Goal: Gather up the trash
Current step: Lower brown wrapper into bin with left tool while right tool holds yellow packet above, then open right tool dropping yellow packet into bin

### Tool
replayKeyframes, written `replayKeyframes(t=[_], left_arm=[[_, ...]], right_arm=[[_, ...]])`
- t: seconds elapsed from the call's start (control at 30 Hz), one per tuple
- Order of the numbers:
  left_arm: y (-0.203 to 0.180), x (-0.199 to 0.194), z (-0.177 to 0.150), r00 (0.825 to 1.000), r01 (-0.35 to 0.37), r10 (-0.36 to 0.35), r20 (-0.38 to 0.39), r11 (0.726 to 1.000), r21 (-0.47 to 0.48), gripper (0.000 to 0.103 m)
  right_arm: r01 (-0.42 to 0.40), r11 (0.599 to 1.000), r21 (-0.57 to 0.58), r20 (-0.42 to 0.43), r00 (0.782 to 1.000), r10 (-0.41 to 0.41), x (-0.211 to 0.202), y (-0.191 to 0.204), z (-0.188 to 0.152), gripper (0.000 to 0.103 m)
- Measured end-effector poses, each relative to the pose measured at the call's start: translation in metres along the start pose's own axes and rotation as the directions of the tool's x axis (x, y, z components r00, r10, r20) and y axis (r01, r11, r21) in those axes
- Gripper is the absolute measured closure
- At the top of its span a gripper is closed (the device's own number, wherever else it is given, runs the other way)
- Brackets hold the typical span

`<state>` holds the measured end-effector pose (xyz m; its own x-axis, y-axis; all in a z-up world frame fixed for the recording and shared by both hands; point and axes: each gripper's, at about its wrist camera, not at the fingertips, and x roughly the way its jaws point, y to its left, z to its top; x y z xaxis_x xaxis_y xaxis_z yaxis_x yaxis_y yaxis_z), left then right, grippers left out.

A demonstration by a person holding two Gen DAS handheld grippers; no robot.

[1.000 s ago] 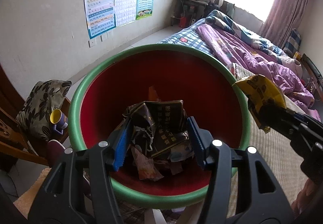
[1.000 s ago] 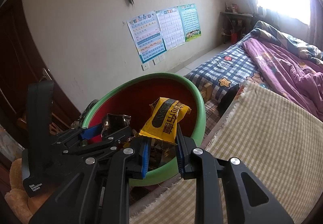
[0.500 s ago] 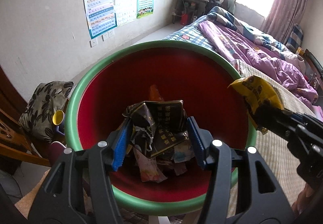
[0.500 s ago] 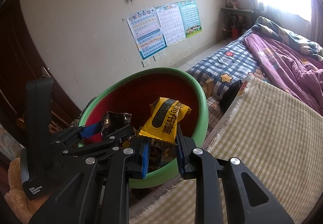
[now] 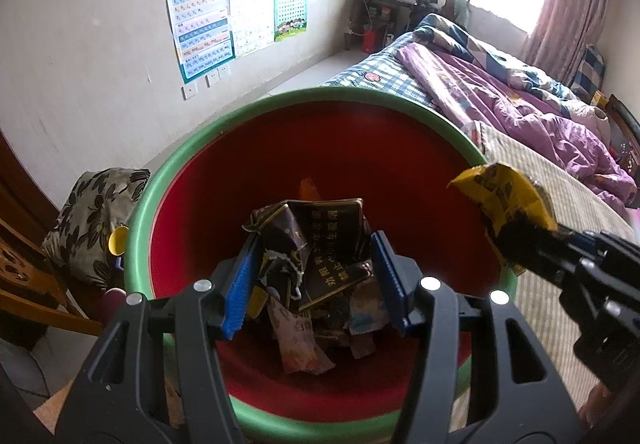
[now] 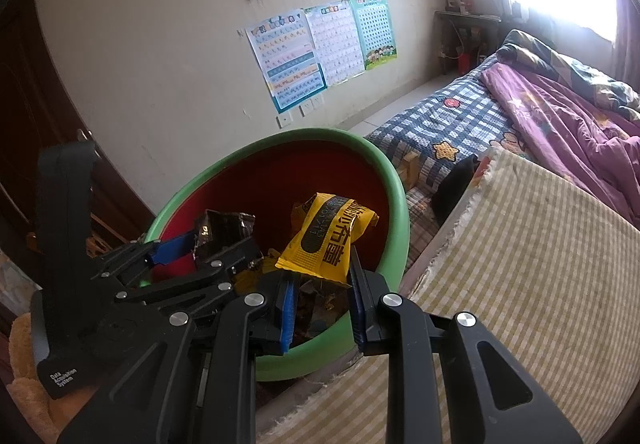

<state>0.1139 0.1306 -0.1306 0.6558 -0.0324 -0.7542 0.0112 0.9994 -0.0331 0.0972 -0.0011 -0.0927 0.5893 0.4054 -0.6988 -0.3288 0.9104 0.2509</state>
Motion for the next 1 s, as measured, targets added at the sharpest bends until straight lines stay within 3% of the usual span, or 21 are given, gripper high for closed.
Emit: replayKeyframes(t=[0.63, 1.0], left_arm=[[0.0001, 0.0033, -0.0001, 1.0, -0.023, 0.023, 0.005, 1.0, -0.006, 0.049], [0.0031, 0.0055, 0.0004, 0.999, -0.038, 0.038, 0.013, 0.999, -0.008, 0.039]], right_arm=[[-0.004, 1.0, 0.001, -0.016, 1.0, 0.004, 0.0062, -0.0006, -0.0023, 0.08], [-0.006, 1.0, 0.004, -0.017, 1.0, 0.006, 0.0076, -0.0013, -0.0026, 0.079]])
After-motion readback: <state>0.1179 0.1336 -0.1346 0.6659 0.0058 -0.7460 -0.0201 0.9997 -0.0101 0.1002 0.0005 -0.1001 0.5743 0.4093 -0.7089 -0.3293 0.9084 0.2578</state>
